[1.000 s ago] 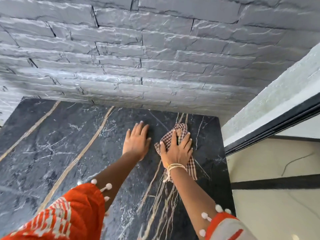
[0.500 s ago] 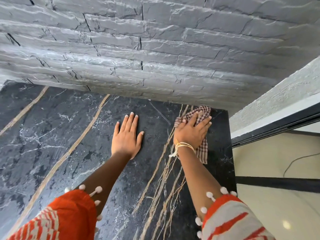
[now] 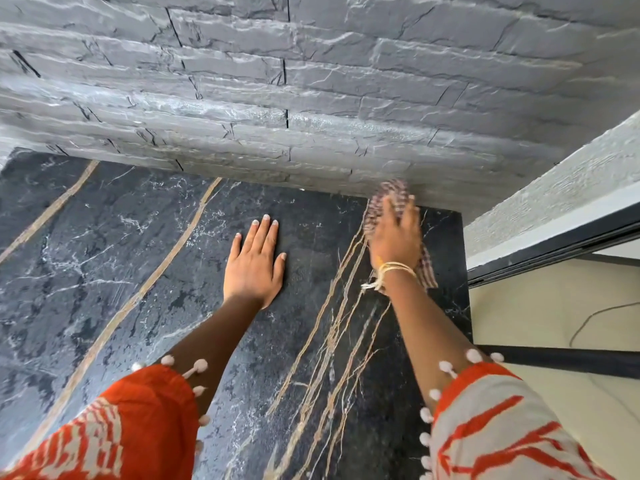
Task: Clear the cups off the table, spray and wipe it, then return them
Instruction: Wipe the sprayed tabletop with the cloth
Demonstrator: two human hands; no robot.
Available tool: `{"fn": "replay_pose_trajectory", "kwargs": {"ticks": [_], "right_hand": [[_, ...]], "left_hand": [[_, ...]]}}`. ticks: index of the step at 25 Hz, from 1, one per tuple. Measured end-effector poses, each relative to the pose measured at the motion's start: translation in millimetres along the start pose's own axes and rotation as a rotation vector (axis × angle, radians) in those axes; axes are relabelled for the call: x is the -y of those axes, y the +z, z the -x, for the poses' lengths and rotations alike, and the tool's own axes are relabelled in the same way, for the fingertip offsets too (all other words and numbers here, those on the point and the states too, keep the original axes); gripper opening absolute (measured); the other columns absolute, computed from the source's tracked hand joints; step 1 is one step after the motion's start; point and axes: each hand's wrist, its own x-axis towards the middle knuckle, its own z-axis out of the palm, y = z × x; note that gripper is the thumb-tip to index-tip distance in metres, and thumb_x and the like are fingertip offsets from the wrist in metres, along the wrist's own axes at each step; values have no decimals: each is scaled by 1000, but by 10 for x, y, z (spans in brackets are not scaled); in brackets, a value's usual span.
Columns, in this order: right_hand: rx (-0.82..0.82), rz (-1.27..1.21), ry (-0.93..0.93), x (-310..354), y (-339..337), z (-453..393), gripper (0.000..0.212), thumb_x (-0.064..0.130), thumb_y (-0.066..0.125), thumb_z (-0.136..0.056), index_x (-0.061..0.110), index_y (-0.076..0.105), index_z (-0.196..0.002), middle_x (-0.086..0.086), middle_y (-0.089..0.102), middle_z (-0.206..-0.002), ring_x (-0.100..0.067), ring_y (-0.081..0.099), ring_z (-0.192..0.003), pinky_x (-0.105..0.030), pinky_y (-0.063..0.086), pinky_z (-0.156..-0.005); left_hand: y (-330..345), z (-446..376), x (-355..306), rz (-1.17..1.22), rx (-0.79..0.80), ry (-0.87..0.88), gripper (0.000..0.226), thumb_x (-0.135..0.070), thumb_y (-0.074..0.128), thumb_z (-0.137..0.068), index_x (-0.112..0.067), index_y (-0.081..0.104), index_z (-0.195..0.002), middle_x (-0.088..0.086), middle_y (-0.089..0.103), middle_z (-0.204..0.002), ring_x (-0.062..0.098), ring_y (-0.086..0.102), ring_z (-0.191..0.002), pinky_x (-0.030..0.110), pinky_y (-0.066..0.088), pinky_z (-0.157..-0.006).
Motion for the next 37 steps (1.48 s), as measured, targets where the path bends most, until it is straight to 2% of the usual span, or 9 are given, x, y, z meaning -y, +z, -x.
{"fn": "replay_pose_trajectory", "kwargs": {"ticks": [4,8,14,16,24,29,31,34,37], "right_hand": [[-147,-25,251,-640,-146,176,51,31,42,-97,30,33,-147,-13,11,-160,-38,19,-144,-55,30,-112],[-133,-74,491,-114,-81,267,57,40,38,-96,27,26,-150,-15,0,-161,-40,12,-145,-53,17,-115],[56,37,-381,685,239,643,51,41,36,-96,30,36,-146,-15,16,-159,-38,22,-144,-50,26,-116],[87,45,-456,540,177,562,48,38,36,-98,33,34,-146,-11,16,-160,-35,23,-144,-47,22,-115],[-164,2,260,-789,-128,532,51,35,41,-98,27,33,-148,-16,15,-159,-39,23,-143,-52,26,-113],[-169,-59,535,-406,-75,847,56,39,34,-97,22,29,-150,-18,8,-159,-40,18,-144,-54,24,-115],[-95,-26,369,48,13,903,59,46,33,-96,23,27,-150,-18,8,-159,-41,17,-143,-56,23,-115],[0,15,-176,591,249,1185,56,47,33,-94,26,36,-146,-17,17,-158,-41,24,-142,-52,28,-114],[96,43,-518,541,279,1376,51,39,37,-95,32,37,-145,-13,22,-158,-35,27,-142,-49,31,-114]], "left_hand": [[16,20,-11,1,-5,-1,64,-46,12,-97,-19,4,-155,-3,-1,-162,15,0,-150,40,7,-122],[18,-22,-2,15,-18,-7,62,-45,14,-98,-20,4,-155,-4,0,-162,14,0,-149,41,7,-122],[48,8,11,22,-23,-2,62,-45,15,-98,-22,5,-155,-4,2,-162,14,1,-150,41,8,-122],[27,-5,11,32,-25,1,62,-45,16,-98,-22,6,-155,-4,2,-162,14,1,-150,41,7,-122],[5,9,-18,18,-12,5,60,-41,20,-100,-19,9,-155,-2,4,-162,15,1,-150,40,4,-122],[-74,547,-125,23,-4,90,62,-44,14,-99,-17,10,-154,-1,4,-162,13,-1,-149,37,-3,-121],[-38,849,-173,35,7,95,63,-46,11,-98,-18,7,-154,-2,0,-162,13,-4,-149,36,-4,-121],[56,1197,-267,63,6,6,65,-45,10,-97,-15,9,-154,1,3,-162,14,-2,-149,37,-1,-122],[146,1468,-334,67,41,-5,66,-46,9,-96,-15,7,-154,2,2,-162,15,-3,-149,39,4,-122]]}}
